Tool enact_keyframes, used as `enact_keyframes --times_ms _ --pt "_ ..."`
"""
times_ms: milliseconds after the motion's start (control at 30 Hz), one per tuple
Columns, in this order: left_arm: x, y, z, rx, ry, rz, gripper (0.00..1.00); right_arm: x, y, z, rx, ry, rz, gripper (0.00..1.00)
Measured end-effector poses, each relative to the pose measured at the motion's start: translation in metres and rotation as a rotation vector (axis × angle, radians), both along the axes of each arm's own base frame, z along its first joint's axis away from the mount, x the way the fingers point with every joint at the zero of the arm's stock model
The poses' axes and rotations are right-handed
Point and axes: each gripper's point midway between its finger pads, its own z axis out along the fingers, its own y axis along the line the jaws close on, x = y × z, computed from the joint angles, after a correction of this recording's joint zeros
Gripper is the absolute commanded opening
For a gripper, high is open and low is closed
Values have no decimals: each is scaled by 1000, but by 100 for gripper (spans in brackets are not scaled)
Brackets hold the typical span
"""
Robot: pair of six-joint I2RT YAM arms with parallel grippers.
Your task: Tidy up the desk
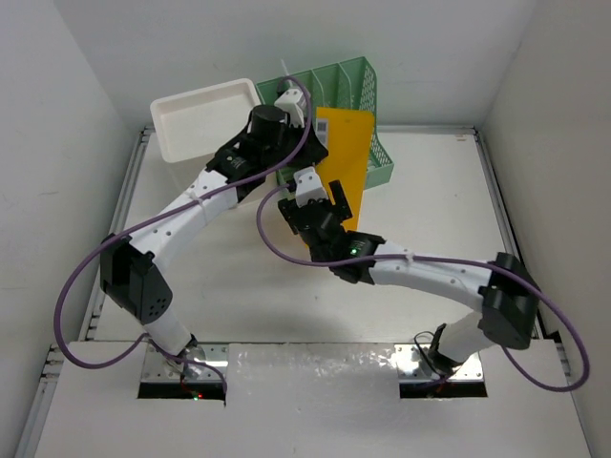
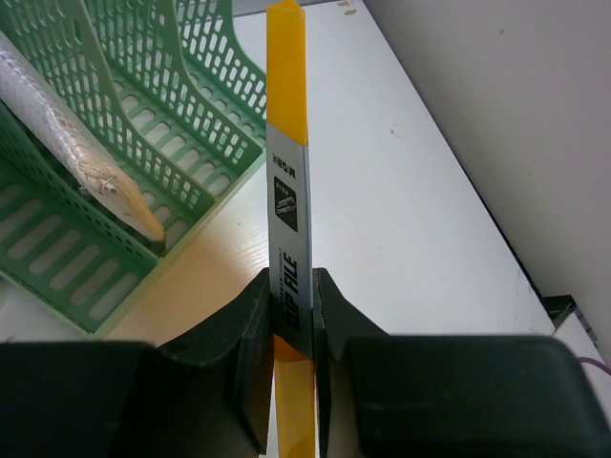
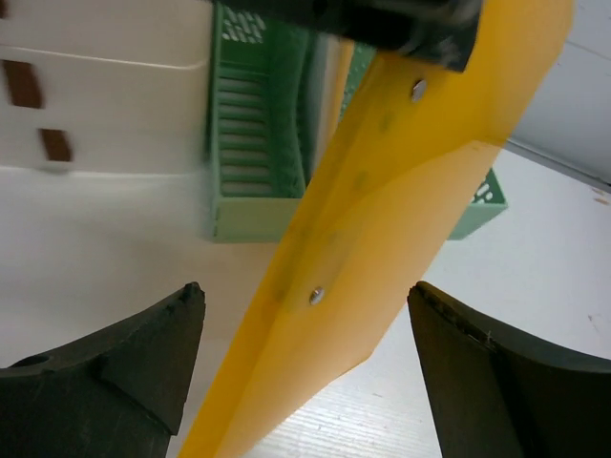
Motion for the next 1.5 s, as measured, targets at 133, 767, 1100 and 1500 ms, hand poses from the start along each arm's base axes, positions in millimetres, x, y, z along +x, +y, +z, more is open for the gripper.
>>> enact_keyframes --times_ms 133,767,1100,1500 --pt "-1 -1 3 -11 3 -2 0 22 -11 -29 -55 1 -124 79" --pt "-73 -43 39 3 -166 -315 100 -2 -128 -42 -50 -101 -418 0" --pt "-86 -6 131 148 -442 -266 100 -17 -227 29 155 -172 -443 0" --pt "-52 203 166 458 -551 373 100 44 -121 174 159 -358 122 0"
